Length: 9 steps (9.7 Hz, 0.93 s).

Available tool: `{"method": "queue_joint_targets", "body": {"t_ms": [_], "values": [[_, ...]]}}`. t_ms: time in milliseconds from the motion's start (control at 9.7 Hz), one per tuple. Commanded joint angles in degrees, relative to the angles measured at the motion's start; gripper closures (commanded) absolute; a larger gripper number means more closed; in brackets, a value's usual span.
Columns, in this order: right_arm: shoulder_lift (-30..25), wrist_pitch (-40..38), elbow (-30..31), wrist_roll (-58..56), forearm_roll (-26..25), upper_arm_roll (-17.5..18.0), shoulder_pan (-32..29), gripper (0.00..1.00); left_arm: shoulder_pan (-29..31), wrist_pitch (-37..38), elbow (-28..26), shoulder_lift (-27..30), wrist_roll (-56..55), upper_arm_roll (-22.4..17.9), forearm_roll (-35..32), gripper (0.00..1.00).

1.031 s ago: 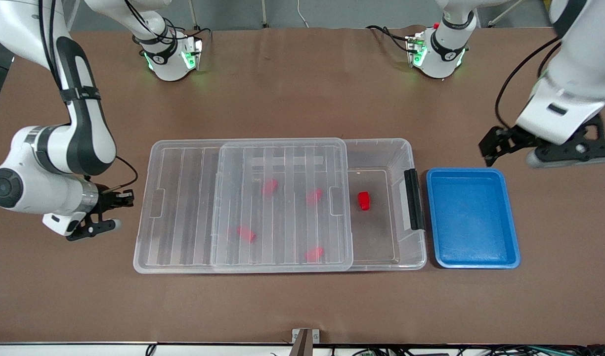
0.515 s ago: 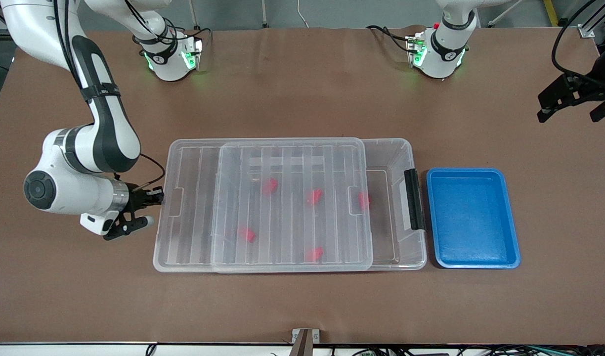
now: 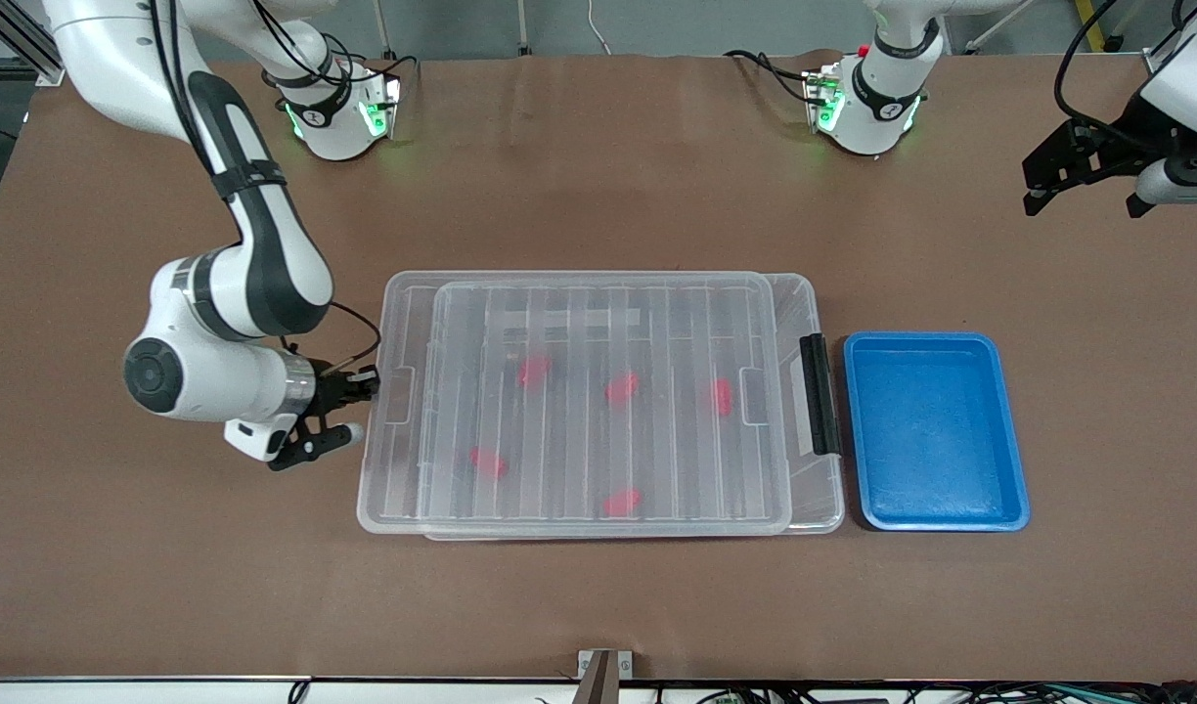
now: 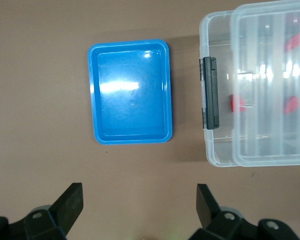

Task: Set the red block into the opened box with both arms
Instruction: 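Push the box base back under the lid with the right gripper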

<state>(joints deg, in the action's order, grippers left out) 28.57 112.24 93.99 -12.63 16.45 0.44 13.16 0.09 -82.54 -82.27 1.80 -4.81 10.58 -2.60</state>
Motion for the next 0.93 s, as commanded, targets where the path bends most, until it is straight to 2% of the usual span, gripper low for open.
{"method": "queue_joint_targets", "body": {"t_ms": [0,103,206,309,412,515,722,825], "values": [[1.1,1.5,-1.2,2.7,1.0,1.5,0.1,1.00,0.0,-0.3,-2.6,0.5,-0.4,-0.2,0.7,0.00],[1.1,1.2,-1.6,2.7,0.9,1.5,-0.3,0.98,0.1,-0.2,-2.7,0.6,-0.4,-0.2,0.8,0.00],[1.1,0.7,-3.0,2.7,0.3,1.3,-0.8,0.72,0.3,-0.1,-2.7,0.7,-0.3,-0.2,1.0,0.00],[0.2,-1.5,-3.3,2.8,-0.2,1.1,-2.0,0.18,0.3,-0.2,-2.6,0.6,-0.3,-0.3,1.7,0.00],[-2.1,-3.3,-3.7,2.8,-1.2,0.8,-4.0,0.00,0.3,-0.2,-2.6,0.4,-0.3,-0.4,1.7,0.00],[-5.5,-6.2,-4.6,5.6,-3.9,0.4,-6.0,0.00,0.7,-0.2,-2.6,0.3,-0.3,-0.5,2.3,0.00],[-12.3,-11.3,-7.4,20.5,-13.3,-0.8,-6.4,0.00,0.7,-0.4,-2.7,0.0,0.0,-0.7,2.8,0.00],[-16.1,-12.0,-7.2,21.6,-14.6,-1.7,-7.5,0.00,0.7,-0.4,-2.7,0.0,0.1,-0.8,2.5,0.00]]}}
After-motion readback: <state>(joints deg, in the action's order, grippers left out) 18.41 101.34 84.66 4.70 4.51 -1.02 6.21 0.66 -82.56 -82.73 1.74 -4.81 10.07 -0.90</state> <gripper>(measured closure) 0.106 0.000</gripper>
